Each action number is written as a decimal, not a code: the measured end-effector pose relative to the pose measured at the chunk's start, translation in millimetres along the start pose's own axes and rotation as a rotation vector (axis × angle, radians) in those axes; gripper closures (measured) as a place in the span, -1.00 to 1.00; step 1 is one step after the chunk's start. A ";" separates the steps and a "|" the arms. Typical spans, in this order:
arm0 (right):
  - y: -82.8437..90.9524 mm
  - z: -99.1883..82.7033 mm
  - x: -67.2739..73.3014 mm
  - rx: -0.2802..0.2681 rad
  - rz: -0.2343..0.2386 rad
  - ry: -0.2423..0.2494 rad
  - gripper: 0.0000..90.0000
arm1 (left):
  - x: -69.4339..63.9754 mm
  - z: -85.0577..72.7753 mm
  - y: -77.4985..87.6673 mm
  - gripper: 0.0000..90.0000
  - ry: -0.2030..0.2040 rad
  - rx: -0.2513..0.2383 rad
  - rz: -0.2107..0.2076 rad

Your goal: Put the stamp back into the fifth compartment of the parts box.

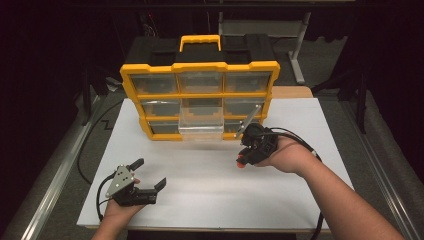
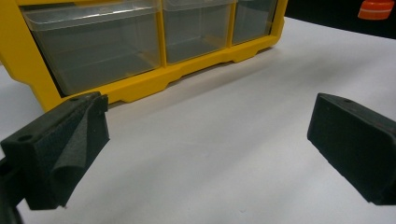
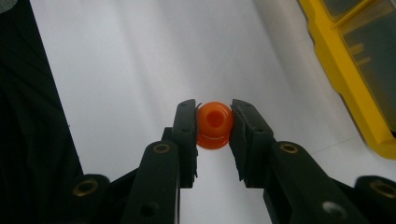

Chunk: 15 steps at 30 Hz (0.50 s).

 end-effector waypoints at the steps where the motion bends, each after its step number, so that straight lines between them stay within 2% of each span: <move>1: 1.5 0.7 -0.7 -0.004 0.002 0.005 0.63 | 0.1 0.0 0.0 -0.99 0.000 0.000 0.000; 15: 24.4 9.0 -7.7 -0.009 0.001 0.001 0.63 | -0.8 -0.1 -0.3 -0.99 -0.005 0.000 -0.007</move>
Point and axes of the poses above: each handheld gripper's, and its own axes: y roughly backward along the jaws, z roughly out of its top, x roughly to its left, the point moved 7 cm from there along -y, roughly forward along the jaws, and after that the axes turned 8 degrees about -z, right-handed, at the moved point
